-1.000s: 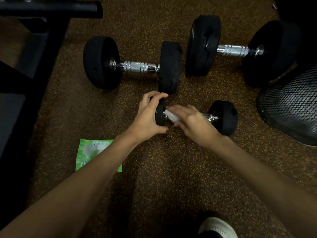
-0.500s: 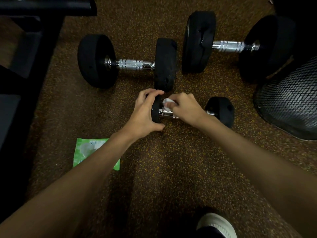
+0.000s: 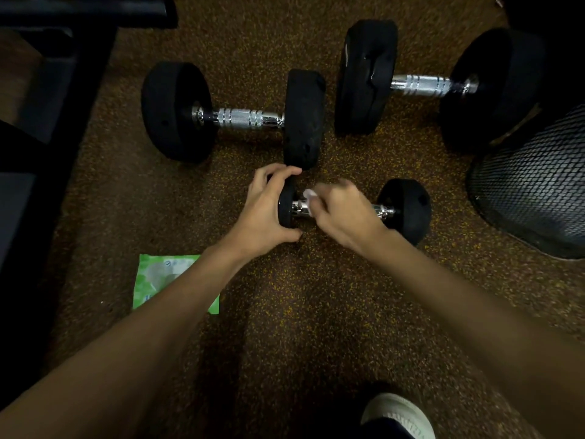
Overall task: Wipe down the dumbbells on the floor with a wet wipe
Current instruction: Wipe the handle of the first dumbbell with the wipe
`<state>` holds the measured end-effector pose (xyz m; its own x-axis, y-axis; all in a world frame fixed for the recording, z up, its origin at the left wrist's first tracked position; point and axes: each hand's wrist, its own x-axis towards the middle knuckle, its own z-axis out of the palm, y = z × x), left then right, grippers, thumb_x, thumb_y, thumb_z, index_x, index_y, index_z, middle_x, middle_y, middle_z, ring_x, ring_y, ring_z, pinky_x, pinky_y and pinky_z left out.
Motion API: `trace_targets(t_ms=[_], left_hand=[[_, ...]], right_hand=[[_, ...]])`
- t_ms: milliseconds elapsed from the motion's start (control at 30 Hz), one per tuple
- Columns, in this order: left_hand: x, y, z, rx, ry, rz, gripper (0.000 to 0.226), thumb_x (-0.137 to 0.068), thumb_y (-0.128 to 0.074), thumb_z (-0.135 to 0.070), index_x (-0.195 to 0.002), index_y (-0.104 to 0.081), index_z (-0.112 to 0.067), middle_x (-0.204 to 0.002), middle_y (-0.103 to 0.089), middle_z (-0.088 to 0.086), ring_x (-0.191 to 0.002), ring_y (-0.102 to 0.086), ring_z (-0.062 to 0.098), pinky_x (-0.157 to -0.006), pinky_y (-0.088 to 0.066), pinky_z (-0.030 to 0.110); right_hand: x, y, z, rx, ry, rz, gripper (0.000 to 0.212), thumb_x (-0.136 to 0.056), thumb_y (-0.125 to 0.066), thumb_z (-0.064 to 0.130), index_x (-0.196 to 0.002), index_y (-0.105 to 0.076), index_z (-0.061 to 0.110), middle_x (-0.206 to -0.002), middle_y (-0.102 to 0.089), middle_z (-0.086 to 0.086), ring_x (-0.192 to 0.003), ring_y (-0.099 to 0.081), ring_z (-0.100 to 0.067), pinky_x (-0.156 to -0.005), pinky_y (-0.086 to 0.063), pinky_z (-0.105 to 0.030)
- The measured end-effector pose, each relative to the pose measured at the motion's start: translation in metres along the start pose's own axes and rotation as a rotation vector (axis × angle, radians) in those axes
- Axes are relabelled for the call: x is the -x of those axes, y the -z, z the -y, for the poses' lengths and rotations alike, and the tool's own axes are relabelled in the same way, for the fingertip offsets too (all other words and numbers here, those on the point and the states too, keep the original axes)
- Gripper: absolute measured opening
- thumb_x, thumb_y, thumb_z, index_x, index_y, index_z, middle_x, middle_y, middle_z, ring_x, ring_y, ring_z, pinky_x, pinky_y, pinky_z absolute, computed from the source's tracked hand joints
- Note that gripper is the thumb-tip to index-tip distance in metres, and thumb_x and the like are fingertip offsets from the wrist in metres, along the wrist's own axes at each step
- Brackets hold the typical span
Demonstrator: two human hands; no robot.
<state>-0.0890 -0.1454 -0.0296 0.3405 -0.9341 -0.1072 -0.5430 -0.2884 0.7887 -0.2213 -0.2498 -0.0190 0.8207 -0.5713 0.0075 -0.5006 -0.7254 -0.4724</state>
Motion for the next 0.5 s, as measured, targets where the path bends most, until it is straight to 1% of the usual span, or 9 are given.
trace_targets(t_ms=[33,100,200,267,300,333,367,433,500], left_hand=[[0.0,0.0,0.0,0.002,-0.005,0.001,0.097,-0.052,-0.084,-0.01,-0.137,-0.04,-0.026,-0.135,-0.027,0.0,-0.127,-0.033,0.02,-0.108,-0.036,0.037],[0.001,0.0,0.0,0.008,-0.012,0.001,0.097,-0.052,-0.085,-0.011,-0.137,-0.04,-0.026,-0.135,-0.028,0.0,-0.128,-0.033,0.02,-0.109,-0.035,0.036],[0.0,0.0,0.0,0.015,-0.001,0.004,0.097,-0.052,-0.084,-0.011,-0.137,-0.04,-0.026,-0.135,-0.028,0.0,-0.129,-0.032,0.02,-0.11,-0.034,0.036],[-0.002,0.001,0.0,0.025,-0.003,0.001,0.096,-0.051,-0.083,-0.009,-0.136,-0.042,-0.025,-0.134,-0.028,-0.001,-0.128,-0.033,0.02,-0.11,-0.034,0.035],[-0.002,0.001,0.0,0.024,-0.007,-0.003,0.095,-0.051,-0.083,-0.008,-0.135,-0.042,-0.025,-0.133,-0.028,-0.001,-0.128,-0.033,0.02,-0.109,-0.034,0.033],[-0.003,0.001,0.001,0.022,-0.007,-0.006,0.094,-0.051,-0.082,-0.007,-0.135,-0.043,-0.025,-0.133,-0.028,-0.001,-0.128,-0.033,0.019,-0.108,-0.034,0.031],[-0.003,0.001,0.001,0.023,-0.005,-0.005,0.094,-0.051,-0.082,-0.006,-0.135,-0.043,-0.025,-0.133,-0.028,-0.002,-0.128,-0.033,0.019,-0.108,-0.034,0.029],[-0.003,0.001,0.001,0.025,-0.005,-0.002,0.095,-0.051,-0.082,-0.006,-0.135,-0.043,-0.025,-0.133,-0.028,-0.002,-0.128,-0.033,0.018,-0.106,-0.033,0.024],[-0.003,0.001,0.001,0.009,-0.011,-0.001,0.095,-0.051,-0.083,-0.009,-0.135,-0.042,-0.026,-0.134,-0.028,-0.001,-0.128,-0.032,0.018,-0.107,-0.032,0.023]], right_hand=[[-0.014,0.002,0.002,-0.048,-0.097,0.107,0.027,-0.089,-0.046,0.022,-0.065,-0.055,0.014,-0.071,-0.061,-0.011,-0.068,-0.061,-0.033,-0.068,-0.046,-0.032],[-0.036,0.004,0.001,-0.126,-0.243,0.317,0.034,-0.086,-0.04,0.03,-0.054,-0.045,0.02,-0.065,-0.054,-0.003,-0.064,-0.054,-0.026,-0.065,-0.042,-0.031],[-0.042,0.007,0.004,-0.214,-0.326,0.339,0.034,-0.088,-0.045,0.027,-0.057,-0.051,0.015,-0.064,-0.053,-0.003,-0.066,-0.054,-0.024,-0.064,-0.036,-0.029],[-0.029,0.004,0.012,-0.156,-0.256,0.263,0.025,-0.09,-0.045,0.023,-0.072,-0.057,0.01,-0.071,-0.055,-0.007,-0.069,-0.055,-0.027,-0.064,-0.039,-0.031],[-0.018,-0.001,0.016,-0.079,-0.174,0.195,0.019,-0.09,-0.047,0.018,-0.086,-0.062,0.007,-0.078,-0.059,-0.011,-0.072,-0.057,-0.029,-0.067,-0.043,-0.033],[-0.006,-0.007,0.017,0.004,-0.061,0.121,0.019,-0.088,-0.049,0.011,-0.099,-0.062,0.003,-0.088,-0.063,-0.016,-0.079,-0.061,-0.033,-0.074,-0.047,-0.037],[0.006,-0.013,0.016,0.07,0.03,0.089,0.028,-0.085,-0.052,0.004,-0.111,-0.06,-0.001,-0.102,-0.065,-0.021,-0.093,-0.063,-0.036,-0.088,-0.046,-0.041],[0.022,-0.017,0.005,0.101,0.122,0.094,0.049,-0.081,-0.055,-0.006,-0.13,-0.05,-0.003,-0.129,-0.056,-0.021,-0.122,-0.053,-0.032,-0.11,-0.029,-0.042],[0.025,-0.01,-0.005,0.025,0.118,0.099,0.052,-0.084,-0.055,-0.006,-0.135,-0.048,0.003,-0.137,-0.052,-0.014,-0.13,-0.046,-0.024,-0.113,-0.018,-0.039]])
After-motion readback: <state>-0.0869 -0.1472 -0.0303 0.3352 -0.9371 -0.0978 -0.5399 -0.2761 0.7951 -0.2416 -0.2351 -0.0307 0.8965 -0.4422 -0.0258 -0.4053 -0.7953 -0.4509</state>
